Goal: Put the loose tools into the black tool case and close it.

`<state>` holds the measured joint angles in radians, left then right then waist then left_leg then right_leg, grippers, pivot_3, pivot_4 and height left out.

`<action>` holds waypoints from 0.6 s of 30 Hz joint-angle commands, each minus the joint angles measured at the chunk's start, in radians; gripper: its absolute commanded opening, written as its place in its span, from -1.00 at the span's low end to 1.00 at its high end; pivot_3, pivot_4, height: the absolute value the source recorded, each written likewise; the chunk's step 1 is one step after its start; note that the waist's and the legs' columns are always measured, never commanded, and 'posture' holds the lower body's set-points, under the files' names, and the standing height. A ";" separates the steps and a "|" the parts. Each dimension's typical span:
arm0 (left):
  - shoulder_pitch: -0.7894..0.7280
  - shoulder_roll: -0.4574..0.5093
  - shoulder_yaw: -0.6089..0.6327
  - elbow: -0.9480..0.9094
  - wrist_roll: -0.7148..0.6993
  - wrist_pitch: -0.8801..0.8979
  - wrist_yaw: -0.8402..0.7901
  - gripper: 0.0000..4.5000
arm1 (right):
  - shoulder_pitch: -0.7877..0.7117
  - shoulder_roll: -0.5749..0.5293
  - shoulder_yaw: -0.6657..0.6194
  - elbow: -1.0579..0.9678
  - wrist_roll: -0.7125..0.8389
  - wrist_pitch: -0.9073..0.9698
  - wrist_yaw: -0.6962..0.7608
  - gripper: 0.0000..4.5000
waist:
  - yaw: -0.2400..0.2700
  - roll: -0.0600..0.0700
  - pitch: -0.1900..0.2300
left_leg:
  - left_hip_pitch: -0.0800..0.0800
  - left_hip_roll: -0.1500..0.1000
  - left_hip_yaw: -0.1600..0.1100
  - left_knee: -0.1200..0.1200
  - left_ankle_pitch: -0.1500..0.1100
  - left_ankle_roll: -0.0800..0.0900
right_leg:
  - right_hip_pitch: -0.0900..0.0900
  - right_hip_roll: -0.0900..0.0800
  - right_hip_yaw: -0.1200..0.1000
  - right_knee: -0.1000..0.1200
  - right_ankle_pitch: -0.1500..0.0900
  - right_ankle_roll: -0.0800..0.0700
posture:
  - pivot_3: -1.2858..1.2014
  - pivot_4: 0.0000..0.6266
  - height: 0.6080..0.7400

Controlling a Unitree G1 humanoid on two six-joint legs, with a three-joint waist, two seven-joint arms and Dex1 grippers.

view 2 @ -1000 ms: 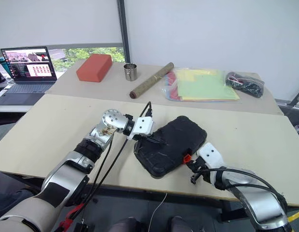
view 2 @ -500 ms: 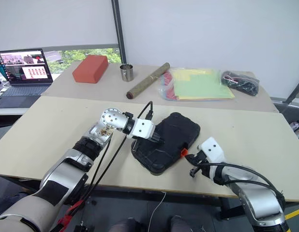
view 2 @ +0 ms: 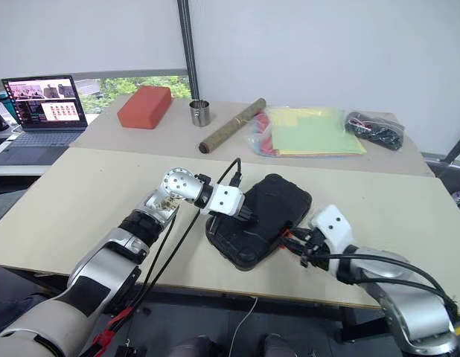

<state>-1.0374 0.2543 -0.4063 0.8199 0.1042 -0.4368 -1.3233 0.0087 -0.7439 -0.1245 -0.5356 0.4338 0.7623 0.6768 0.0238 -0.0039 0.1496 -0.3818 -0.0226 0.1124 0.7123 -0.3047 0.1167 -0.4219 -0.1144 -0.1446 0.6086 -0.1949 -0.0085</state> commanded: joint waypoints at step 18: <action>0.057 0.053 -0.055 0.045 0.069 0.050 -0.027 -1.00 | -0.180 0.083 0.103 0.236 -0.072 -0.179 0.056 0.22 | -0.017 0.000 0.000 | 0.000 0.001 0.001 0.000 0.001 -0.001 | -0.001 -0.001 -0.002 0.001 0.001 0.002 | 0.03 -0.52 0.95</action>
<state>-1.0339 0.2799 -0.4060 0.8083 0.1011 -0.4314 -1.3248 -0.1509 -0.6706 -0.0145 -0.2821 0.3573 0.6155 0.7290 0.0070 -0.0035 0.1494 -0.3817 -0.0212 0.1131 0.7118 -0.3041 0.1157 -0.4234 -0.1154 -0.1464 0.6092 -0.1939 -0.0069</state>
